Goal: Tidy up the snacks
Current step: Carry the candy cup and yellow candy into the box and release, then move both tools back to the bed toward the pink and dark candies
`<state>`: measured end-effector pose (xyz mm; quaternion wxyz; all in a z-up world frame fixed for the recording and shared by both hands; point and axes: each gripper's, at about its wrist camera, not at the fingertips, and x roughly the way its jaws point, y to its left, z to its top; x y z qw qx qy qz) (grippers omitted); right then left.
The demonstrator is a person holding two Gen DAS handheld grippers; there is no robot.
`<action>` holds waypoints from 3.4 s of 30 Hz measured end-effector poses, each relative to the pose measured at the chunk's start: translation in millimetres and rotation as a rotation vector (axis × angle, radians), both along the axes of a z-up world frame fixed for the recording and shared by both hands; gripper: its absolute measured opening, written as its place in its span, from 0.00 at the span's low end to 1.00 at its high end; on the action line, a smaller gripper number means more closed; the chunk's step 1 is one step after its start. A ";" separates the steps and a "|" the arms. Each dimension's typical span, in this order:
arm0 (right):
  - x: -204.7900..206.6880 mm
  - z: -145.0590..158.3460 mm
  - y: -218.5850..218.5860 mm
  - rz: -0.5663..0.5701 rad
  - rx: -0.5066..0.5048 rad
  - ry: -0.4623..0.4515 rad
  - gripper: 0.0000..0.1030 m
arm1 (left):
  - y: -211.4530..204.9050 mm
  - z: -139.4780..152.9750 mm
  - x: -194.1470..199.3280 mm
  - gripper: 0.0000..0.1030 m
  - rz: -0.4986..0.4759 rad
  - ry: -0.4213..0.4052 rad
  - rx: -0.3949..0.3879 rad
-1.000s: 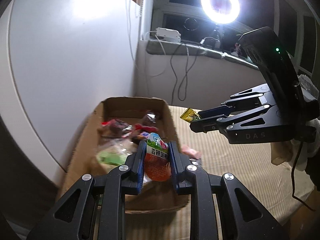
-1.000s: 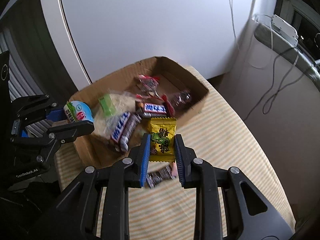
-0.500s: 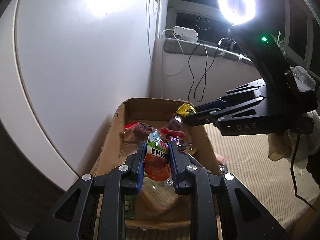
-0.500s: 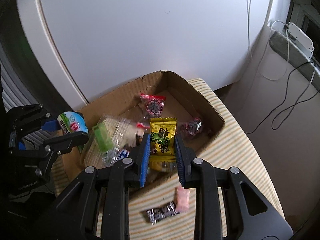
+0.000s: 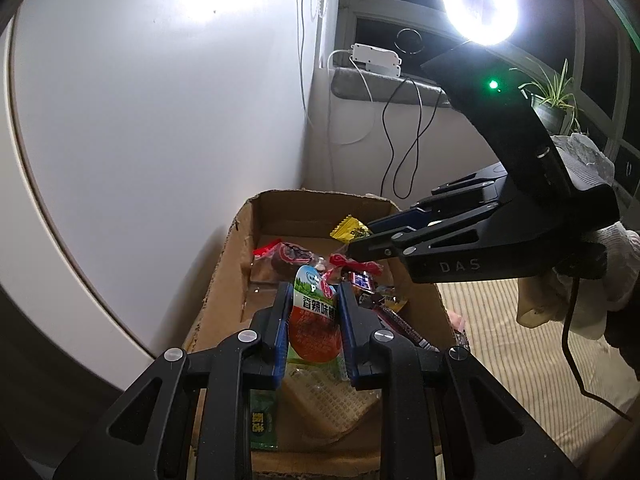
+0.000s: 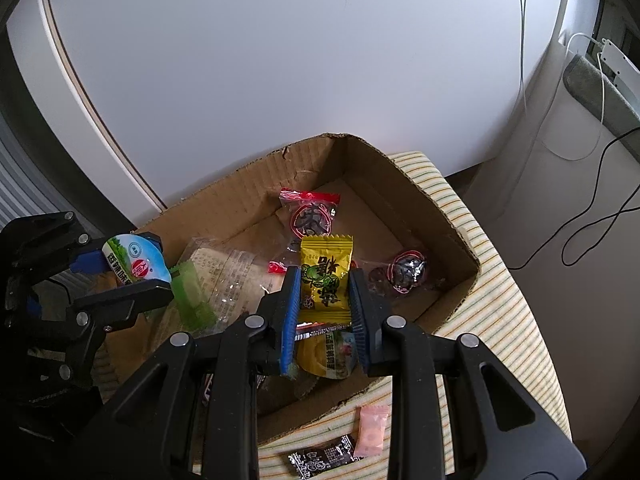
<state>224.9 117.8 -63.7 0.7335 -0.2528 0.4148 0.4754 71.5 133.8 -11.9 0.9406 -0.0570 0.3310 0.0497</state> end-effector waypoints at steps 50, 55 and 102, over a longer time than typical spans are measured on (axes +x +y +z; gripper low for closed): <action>4.0 -28.5 -111.8 -0.091 -0.044 0.081 0.49 | -36.4 22.9 -62.7 0.61 -0.002 -0.061 0.029; 6.6 -53.4 -106.9 -0.073 -0.089 0.117 0.48 | -59.1 16.2 -70.1 0.48 -0.060 -0.035 -0.006; 45.3 -61.1 -228.7 0.066 -0.039 0.144 0.20 | -167.5 -77.1 49.6 0.32 -0.109 0.261 0.061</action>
